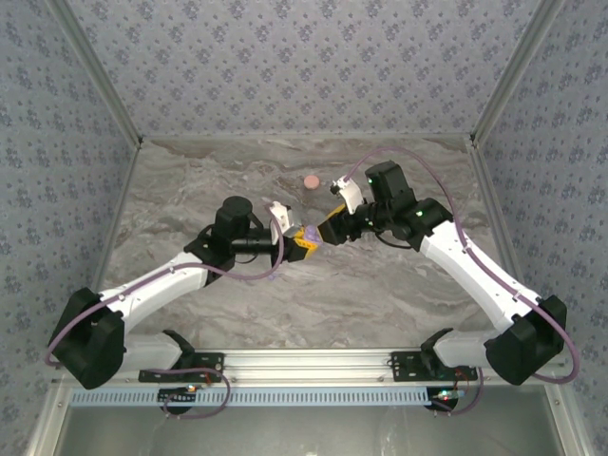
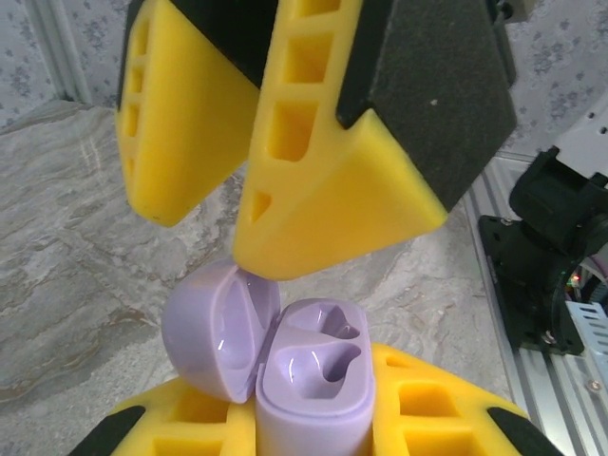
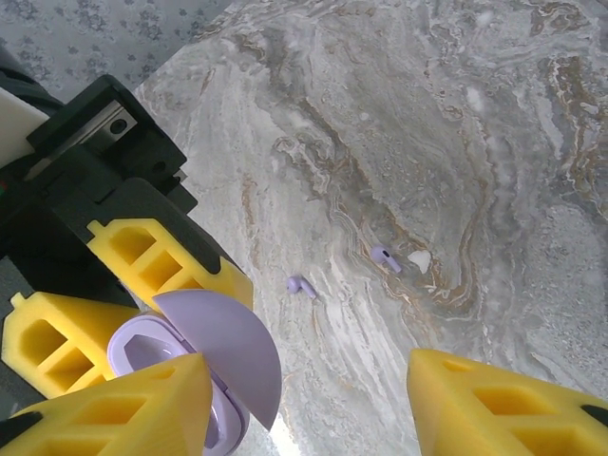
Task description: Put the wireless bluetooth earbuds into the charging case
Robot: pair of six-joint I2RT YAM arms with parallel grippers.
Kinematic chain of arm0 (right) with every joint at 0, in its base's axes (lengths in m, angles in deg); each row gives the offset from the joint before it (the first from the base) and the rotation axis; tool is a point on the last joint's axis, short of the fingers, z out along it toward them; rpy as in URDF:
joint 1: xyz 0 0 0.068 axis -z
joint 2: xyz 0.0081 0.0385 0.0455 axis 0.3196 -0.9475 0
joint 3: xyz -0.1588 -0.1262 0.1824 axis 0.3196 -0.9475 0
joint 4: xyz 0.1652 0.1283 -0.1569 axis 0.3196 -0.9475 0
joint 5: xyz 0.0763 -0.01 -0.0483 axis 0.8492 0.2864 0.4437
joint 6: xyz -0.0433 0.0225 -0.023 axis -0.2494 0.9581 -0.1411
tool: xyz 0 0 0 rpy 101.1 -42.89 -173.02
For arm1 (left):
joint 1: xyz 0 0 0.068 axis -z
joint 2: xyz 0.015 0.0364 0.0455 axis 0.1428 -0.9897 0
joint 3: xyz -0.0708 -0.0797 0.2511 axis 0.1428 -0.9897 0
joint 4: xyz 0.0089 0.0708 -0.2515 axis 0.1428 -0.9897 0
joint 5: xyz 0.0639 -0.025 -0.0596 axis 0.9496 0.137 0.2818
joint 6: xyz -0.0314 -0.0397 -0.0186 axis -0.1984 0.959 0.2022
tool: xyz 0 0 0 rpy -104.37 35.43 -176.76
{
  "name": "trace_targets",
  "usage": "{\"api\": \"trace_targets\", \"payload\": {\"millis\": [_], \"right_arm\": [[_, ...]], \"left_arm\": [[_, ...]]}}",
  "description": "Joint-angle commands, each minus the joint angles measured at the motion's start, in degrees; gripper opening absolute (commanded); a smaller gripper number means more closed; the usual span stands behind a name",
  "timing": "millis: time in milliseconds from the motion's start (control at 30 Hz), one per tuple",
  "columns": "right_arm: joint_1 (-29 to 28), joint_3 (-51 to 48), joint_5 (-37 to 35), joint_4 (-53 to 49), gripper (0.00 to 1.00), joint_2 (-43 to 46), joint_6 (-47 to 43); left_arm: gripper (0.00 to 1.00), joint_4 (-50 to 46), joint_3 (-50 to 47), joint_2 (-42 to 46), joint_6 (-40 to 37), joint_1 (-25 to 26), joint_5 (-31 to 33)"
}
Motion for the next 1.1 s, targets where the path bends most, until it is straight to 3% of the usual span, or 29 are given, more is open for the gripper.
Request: {"api": "trace_targets", "payload": {"millis": [0, 300, 467, 700, 867, 1067], "right_arm": [[0.64, 0.02, -5.14, 0.98, 0.61, 0.69, 1.35], [2.74, -3.12, -10.35, 0.35, 0.63, 2.23, 3.42], [4.23, -3.76, -13.09, -1.34, 0.62, -2.86, 4.91], [3.64, -2.58, -8.75, 0.58, 0.50, -13.74, 6.29], [1.12, -0.15, -5.09, 3.05, 0.36, -21.59, 5.39], [-1.89, 4.35, -1.00, 5.25, 0.30, -29.12, 2.71]], "left_arm": [[0.10, 2.33, 0.83, 0.43, 0.18, 1.10, 4.01], [0.11, 2.60, -0.19, -2.74, 6.21, -1.09, 14.91], [0.10, 2.07, -2.29, -0.90, 8.07, -2.33, 18.08], [0.11, -3.28, -5.97, 6.63, 8.57, -2.24, 22.41], [0.12, -5.23, -9.79, 13.05, 10.57, -2.05, 23.63], [0.13, -11.66, -11.35, 19.53, 10.44, -1.94, 26.67]]}}
